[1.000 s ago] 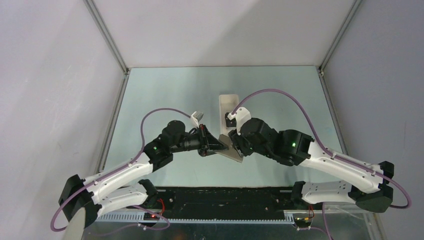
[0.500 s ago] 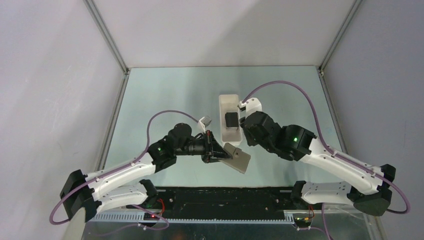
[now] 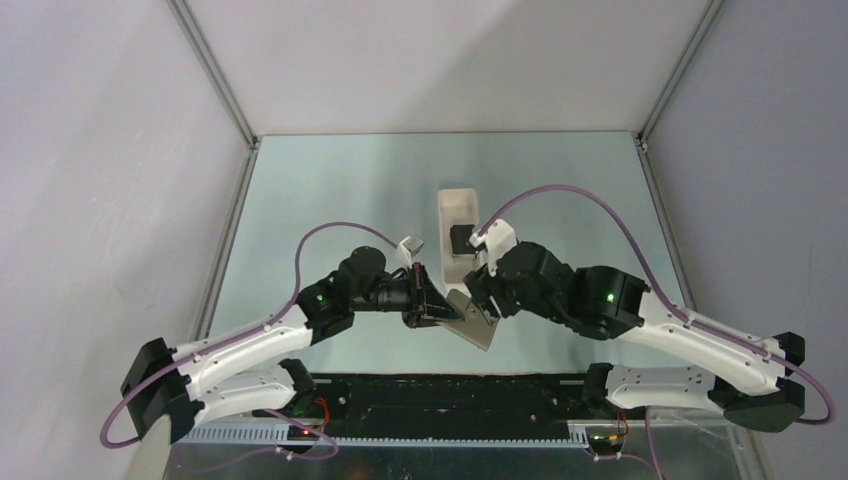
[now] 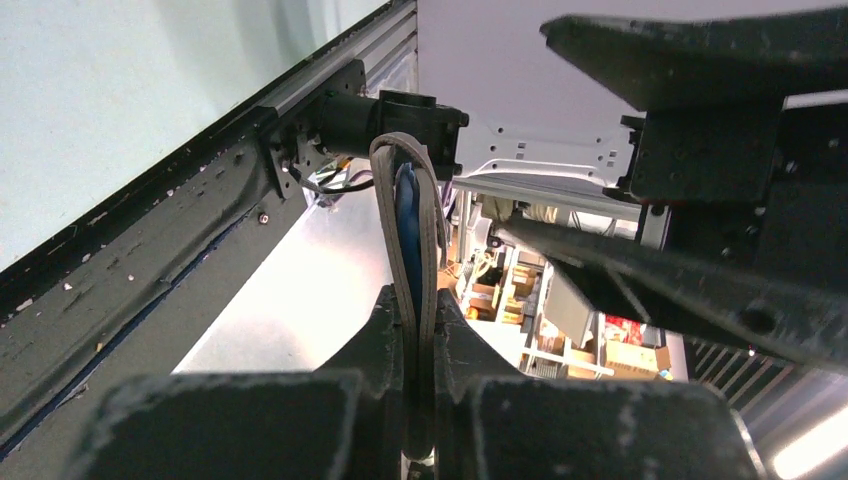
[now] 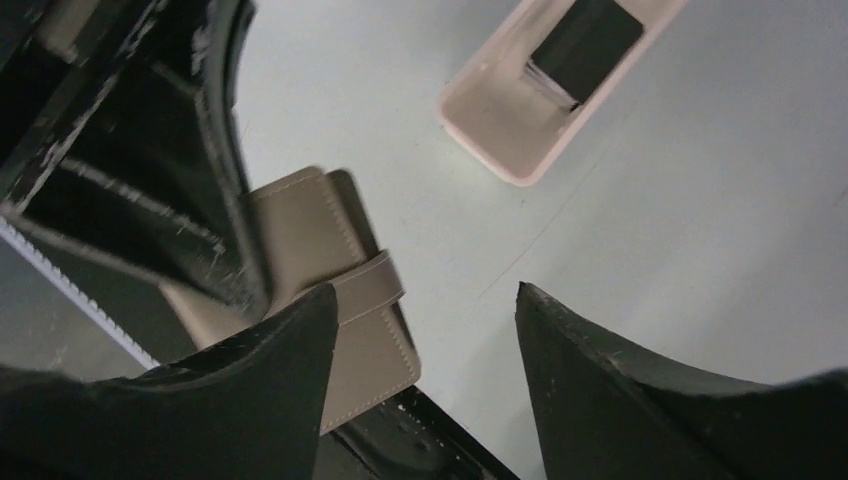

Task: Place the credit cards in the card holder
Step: Open the card holder at the center of the board.

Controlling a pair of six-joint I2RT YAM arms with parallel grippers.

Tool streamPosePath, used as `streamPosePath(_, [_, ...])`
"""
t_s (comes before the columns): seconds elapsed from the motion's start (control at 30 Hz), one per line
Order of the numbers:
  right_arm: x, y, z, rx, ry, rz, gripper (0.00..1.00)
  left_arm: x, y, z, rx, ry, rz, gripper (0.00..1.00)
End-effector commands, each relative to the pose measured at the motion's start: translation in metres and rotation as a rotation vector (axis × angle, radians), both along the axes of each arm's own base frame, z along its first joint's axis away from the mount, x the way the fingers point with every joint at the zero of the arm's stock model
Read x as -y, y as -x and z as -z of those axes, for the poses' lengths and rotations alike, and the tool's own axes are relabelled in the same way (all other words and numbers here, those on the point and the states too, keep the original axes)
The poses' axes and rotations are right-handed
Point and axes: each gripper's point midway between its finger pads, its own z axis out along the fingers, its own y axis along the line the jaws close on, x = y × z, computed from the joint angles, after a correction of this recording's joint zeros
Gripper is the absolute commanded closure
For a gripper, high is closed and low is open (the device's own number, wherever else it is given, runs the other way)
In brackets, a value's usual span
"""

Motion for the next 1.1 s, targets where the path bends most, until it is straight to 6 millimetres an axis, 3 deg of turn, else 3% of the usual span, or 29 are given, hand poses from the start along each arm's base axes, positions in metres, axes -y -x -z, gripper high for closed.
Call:
streamPosePath(0.0, [0.001, 0.016, 0.007, 0.025, 0.052, -0.075, 0.29, 0.005, 0.0, -0.02, 0.033, 0.042, 0.026, 1.0])
streamPosePath(0.13, [-0.003, 0.027, 0.01, 0.049, 0.068, -0.099, 0.24, 0.006, 0.0, -0.019, 0.029, 0.039, 0.033, 1.0])
streamPosePath(0.3, [-0.012, 0.033, 0.022, 0.051, 0.116, -0.12, 0.24, 0.007, -0.001, -0.02, 0.029, 0.038, 0.033, 1.0])
streamPosePath(0.37, [-0.013, 0.03, 0.026, 0.071, 0.147, -0.096, 0.27, 0.007, 0.0, -0.02, 0.027, 0.039, 0.034, 1.0])
streamPosePath(0.47, [-0.008, 0.018, 0.027, 0.136, 0.195, -0.018, 0.41, 0.007, 0.001, -0.022, 0.027, 0.044, 0.039, 1.0])
streamPosePath(0.53, [-0.007, 0.015, 0.027, 0.166, 0.212, 0.017, 0.45, 0.007, 0.002, -0.024, 0.029, 0.049, 0.041, 1.0])
streamPosePath(0.83, [-0.006, -0.002, 0.002, 0.23, 0.106, 0.149, 0.59, 0.008, 0.007, -0.021, 0.025, 0.042, 0.063, 1.0])
streamPosePath(1.07, [0.005, -0.021, 0.009, 0.247, 0.17, 0.237, 0.63, 0.008, 0.01, -0.029, 0.066, 0.059, 0.081, 1.0])
